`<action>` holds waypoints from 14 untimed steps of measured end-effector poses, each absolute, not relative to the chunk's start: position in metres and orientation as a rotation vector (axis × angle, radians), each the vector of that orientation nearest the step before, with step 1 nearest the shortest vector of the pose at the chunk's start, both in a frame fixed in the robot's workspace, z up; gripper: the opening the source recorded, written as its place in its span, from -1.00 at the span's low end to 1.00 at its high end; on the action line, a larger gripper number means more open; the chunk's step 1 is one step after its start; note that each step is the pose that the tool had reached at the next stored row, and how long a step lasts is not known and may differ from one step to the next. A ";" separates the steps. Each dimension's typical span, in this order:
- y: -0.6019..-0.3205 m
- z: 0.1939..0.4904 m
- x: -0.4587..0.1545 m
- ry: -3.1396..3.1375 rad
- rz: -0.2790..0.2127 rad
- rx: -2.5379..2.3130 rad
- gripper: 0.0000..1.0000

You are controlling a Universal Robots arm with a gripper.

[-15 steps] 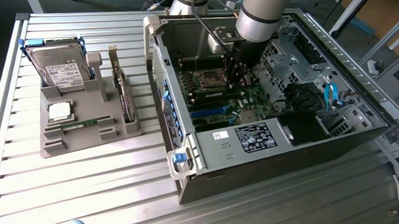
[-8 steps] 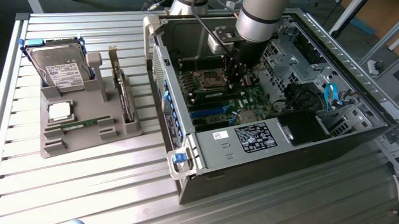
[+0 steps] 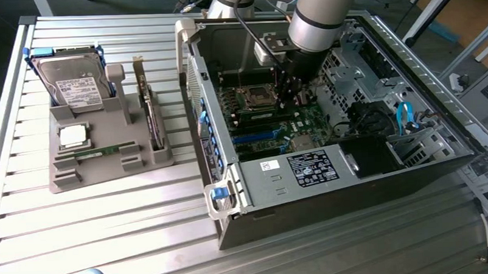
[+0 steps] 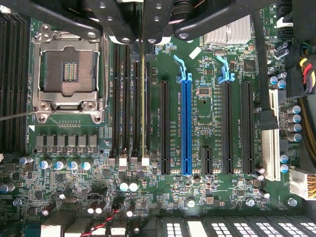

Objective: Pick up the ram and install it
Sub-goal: 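Insert the ram into the slot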

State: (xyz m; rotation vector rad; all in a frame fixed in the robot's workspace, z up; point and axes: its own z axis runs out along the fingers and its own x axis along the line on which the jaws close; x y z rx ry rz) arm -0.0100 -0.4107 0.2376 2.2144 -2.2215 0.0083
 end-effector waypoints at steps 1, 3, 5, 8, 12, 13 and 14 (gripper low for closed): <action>-0.411 0.238 -0.010 -2.222 0.008 2.214 -0.76; -0.411 0.238 -0.010 -2.224 0.008 2.212 -0.76; -0.411 0.238 -0.010 -2.225 0.008 2.211 -0.76; -0.411 0.239 -0.010 -2.225 0.008 2.211 -0.76; -0.411 0.239 -0.010 -2.225 0.008 2.211 -0.76; -0.411 0.239 -0.010 -2.225 0.008 2.211 -0.76; -0.411 0.239 -0.010 -2.225 0.008 2.211 -0.76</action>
